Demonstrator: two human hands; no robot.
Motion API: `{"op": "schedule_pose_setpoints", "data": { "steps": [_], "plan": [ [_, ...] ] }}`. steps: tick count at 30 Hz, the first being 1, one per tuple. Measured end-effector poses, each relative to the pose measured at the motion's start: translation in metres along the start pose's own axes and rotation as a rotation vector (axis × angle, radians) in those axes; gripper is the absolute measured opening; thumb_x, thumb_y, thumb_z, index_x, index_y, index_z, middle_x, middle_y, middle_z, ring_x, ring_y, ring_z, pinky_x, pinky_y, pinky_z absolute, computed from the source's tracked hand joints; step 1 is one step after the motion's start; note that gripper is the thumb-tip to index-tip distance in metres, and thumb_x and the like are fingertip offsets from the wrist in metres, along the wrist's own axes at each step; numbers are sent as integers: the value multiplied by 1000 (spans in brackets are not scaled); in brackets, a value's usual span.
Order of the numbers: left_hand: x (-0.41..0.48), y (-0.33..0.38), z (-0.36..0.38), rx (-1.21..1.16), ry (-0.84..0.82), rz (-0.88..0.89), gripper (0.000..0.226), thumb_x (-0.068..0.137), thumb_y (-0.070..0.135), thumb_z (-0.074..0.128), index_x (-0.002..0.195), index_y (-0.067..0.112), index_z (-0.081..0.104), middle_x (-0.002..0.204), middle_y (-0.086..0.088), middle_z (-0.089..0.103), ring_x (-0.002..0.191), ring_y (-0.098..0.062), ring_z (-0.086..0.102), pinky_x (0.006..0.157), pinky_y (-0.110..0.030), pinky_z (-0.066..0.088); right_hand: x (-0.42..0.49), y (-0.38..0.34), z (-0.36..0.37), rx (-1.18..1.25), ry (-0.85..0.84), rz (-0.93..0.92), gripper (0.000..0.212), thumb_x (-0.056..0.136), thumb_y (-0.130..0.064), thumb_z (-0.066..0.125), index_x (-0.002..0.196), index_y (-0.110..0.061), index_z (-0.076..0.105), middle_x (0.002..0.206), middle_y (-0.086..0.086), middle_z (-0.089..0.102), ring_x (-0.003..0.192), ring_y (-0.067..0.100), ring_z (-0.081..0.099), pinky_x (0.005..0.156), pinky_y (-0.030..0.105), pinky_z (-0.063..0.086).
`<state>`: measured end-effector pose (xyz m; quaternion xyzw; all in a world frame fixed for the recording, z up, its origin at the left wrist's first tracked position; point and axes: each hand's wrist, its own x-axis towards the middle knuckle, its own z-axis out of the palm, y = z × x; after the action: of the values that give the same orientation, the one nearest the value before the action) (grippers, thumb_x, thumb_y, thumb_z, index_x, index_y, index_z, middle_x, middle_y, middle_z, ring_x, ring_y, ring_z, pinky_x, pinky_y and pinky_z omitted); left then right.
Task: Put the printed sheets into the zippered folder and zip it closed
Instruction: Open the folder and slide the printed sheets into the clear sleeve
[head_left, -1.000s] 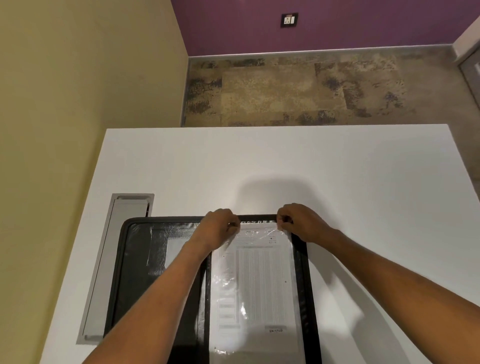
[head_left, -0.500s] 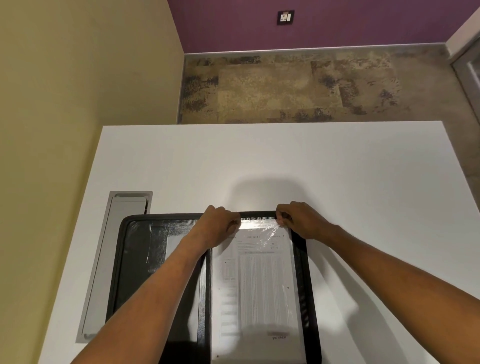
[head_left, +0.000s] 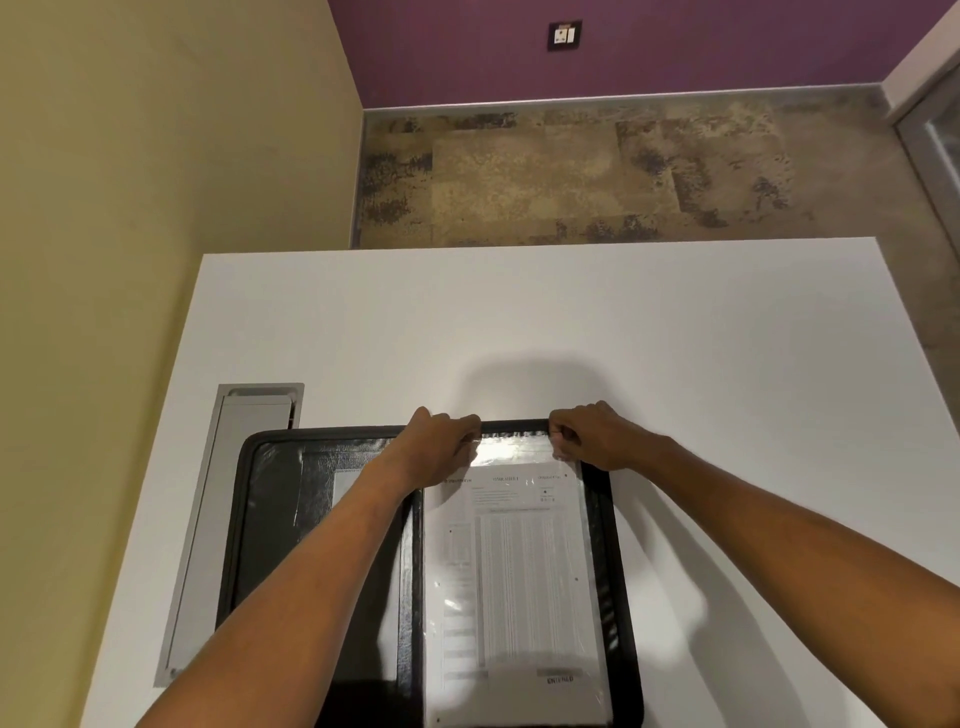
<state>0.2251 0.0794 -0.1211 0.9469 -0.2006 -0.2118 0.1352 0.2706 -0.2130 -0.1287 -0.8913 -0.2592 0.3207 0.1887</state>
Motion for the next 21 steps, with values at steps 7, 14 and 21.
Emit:
{"op": "schedule_pose_setpoints", "data": {
  "steps": [7,14,21],
  "plan": [
    [7,1,-3,-4,-113,-57,8,100,30,55,93,27,59,74,12,67,71,-16,62,95,-34,33,-3,0,-6,-28,-57,14,24,95,-5,47,85,-26,53,77,-14,71,71,5,64,82,32,44],
    [10,15,2,105,45,-59,10,94,31,62,86,26,68,79,10,69,79,-17,63,88,-40,43,-10,0,-6,-19,66,80,18,89,-9,60,79,-23,64,71,-14,67,68,3,61,75,30,39],
    [3,25,20,0,270,-75,20,93,24,69,112,24,71,108,3,69,97,-22,62,79,-38,45,-15,-1,10,55,199,332,35,88,-13,78,63,-23,55,91,-5,53,76,19,65,75,38,56]
  ]
}}
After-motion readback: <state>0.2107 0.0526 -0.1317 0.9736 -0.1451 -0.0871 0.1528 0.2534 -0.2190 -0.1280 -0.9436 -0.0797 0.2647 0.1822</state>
